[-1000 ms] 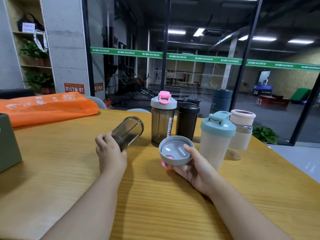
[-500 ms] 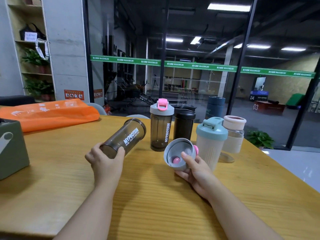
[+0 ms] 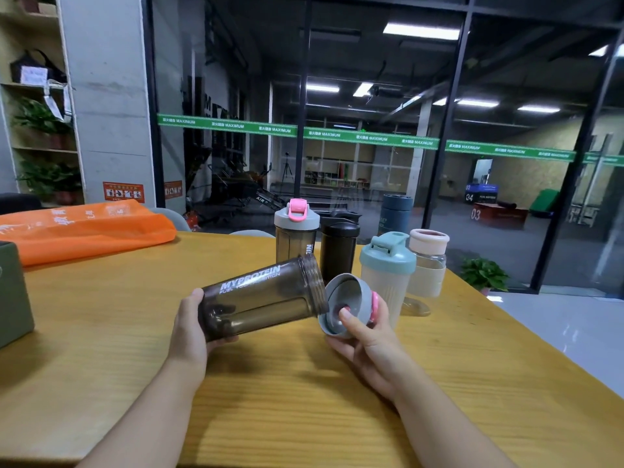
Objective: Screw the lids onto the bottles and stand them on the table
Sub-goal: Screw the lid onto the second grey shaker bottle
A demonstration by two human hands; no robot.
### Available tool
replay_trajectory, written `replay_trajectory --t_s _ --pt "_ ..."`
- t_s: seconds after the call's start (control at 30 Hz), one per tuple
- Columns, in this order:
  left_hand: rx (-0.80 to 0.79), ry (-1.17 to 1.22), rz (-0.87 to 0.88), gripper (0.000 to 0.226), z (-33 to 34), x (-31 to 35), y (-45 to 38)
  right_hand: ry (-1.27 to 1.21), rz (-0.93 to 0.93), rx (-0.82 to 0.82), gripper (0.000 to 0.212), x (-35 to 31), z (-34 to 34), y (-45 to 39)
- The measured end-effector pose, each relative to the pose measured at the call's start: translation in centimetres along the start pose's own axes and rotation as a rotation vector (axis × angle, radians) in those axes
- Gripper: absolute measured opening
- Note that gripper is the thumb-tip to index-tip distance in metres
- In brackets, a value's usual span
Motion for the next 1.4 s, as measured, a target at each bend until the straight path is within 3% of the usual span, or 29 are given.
replay_trajectory --t_s 0.2,0.3,0.37,0.5,0.67,0.77,1.13,1.4 --pt "-0.05 -0.012 0.01 0.033 0.4 -0.1 0.3 -0.044 0.01 0.051 0.042 -0.4 0.0 -0.5" --pt "-0.12 -0.062 0.067 0.042 0.6 -0.1 0.3 0.096 -0.017 0.128 0.022 -0.4 -0.7 -0.7" --pt "-0.162 -0.08 0.11 0.035 0.8 -0.1 0.3 0.197 -0.061 0.152 0.021 -0.6 -0.8 -0.7" --pt "-0.203 -0.093 0.167 0.041 0.9 -0.1 0.1 0.301 -0.099 0.166 0.025 -0.8 -0.8 -0.8" --pt "-0.215 -0.11 0.138 0.056 1.2 -0.1 0.0 0.35 -0.147 0.112 0.047 -0.7 -0.4 -0.8" --pt "-0.181 -0.079 0.048 0.04 1.5 -0.4 0.1 0.334 -0.177 0.094 0.056 -0.8 -0.3 -0.9" --pt "-0.132 -0.156 -0.114 0.038 1.7 -0.8 0.3 0.458 -0.288 0.015 0.059 -1.0 -0.3 -0.4" --pt "-0.202 -0.27 -0.149 0.055 1.8 -1.2 0.7 0.493 -0.296 -0.03 0.063 -1.0 -0.5 -0.4"
Point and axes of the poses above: each hand's wrist, its own y-axis away from the middle knuckle, its own z-axis out of the palm, x = y × z, the point moved 3 cm from there along -y, towards the middle knuckle, and after that the axes turned 8 degrees about -z, right-handed, at the moved point
